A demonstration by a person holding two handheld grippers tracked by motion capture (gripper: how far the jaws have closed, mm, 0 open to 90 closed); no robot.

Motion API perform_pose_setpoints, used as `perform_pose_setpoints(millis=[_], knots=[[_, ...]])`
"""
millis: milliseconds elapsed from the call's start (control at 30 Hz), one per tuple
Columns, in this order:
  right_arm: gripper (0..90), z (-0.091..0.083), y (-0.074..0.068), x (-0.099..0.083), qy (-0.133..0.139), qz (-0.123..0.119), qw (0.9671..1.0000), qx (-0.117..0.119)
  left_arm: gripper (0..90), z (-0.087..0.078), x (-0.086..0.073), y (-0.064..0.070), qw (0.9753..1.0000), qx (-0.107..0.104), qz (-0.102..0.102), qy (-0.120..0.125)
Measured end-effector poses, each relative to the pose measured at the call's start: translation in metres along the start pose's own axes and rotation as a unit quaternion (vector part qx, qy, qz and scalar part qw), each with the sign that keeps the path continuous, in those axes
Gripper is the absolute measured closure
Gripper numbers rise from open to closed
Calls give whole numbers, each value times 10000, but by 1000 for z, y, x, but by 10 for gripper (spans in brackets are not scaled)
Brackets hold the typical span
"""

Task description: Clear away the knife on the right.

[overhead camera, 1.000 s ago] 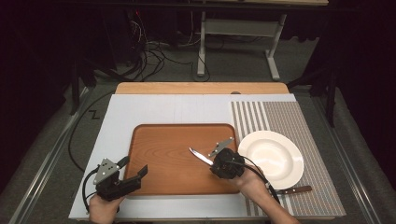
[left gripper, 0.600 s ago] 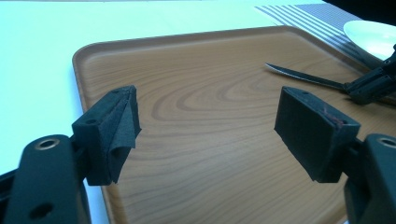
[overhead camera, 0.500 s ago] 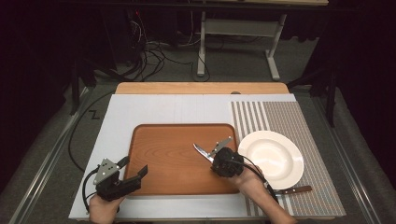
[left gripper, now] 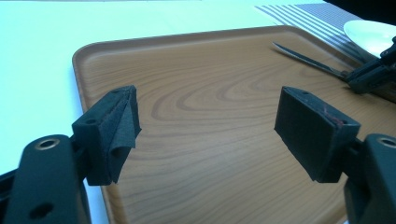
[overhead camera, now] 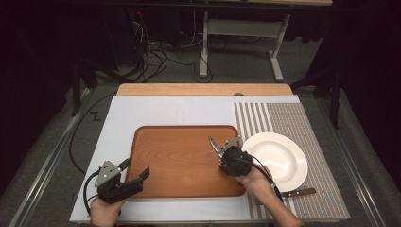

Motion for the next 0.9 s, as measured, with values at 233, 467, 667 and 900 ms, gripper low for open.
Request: perform_pose_setpoints(millis=[233,467,667,900], knots=[[815,-2,7,-4,33,196,9998,-52,232,0,0,0,10000,7,8,-7],[813,-3,10,-7,50,228,9997,-43,232,0,0,0,10000,2,13,-8],[720,-3,7,-7,158,200,9997,25,232,1,0,0,10000,2,9,-13],[631,-15,4,-9,479,174,9986,113,232,1,0,0,10000,11,-1,-5]])
Point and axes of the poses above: each handheld gripper's, and its own axes: z roughly forward along the jaws, x roughly out of its top, y roughly to its right, the point moved 1 cm from there along z, roughly forward along the jaws, and after that the axes turned 4 degrees about x, right-handed, at the moved point
